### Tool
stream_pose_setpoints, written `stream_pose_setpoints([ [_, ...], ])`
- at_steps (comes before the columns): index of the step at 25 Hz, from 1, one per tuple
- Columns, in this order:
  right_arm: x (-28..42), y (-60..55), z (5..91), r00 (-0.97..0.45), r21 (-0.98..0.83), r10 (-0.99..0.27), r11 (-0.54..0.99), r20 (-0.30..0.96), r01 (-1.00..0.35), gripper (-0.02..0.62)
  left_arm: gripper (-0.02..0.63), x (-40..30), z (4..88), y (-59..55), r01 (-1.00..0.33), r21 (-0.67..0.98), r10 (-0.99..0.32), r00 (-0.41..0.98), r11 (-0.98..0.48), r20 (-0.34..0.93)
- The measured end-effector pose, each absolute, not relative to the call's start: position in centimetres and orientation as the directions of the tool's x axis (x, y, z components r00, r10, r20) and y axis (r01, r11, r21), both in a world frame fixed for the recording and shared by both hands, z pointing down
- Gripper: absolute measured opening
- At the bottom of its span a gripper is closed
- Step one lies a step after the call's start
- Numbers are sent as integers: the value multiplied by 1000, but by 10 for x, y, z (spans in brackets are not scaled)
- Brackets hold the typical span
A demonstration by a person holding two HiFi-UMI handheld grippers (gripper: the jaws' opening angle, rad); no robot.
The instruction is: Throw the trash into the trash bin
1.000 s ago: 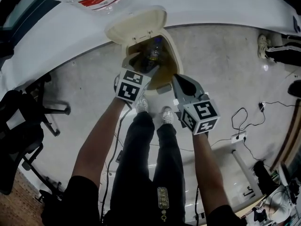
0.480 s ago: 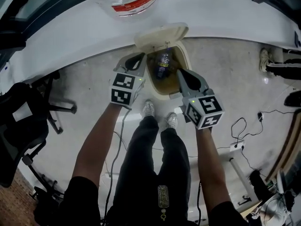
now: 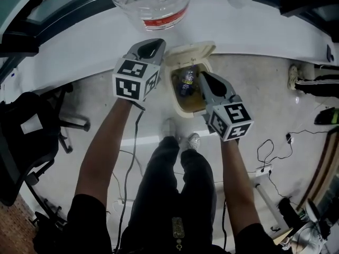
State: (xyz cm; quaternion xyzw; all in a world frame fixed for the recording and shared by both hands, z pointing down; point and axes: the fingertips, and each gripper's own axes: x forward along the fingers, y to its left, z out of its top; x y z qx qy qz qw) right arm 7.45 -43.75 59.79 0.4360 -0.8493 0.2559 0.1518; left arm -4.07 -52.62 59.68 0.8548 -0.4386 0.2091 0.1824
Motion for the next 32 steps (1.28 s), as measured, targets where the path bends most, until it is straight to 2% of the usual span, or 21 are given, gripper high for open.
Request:
stream_pose_setpoints([
  [6,94,-434,596,-545,-293,-687,460,480,-838,3,6,-6,607,-535,-753,156,-542,585,-639,603],
  [17,130,-412,606,-503,-297,-706,406,499,-864,3,6,42,622,-466,-613,221,-360,676,-758,642],
  [25,155,-387,624,-476,-303,-700,367,533,-880,3,6,71,669,-404,-589,270,-279,674,-762,684],
  [32,176,-349,648,-483,-313,-670,368,564,-876,3,6,91,732,-365,-638,273,-268,619,-720,738],
])
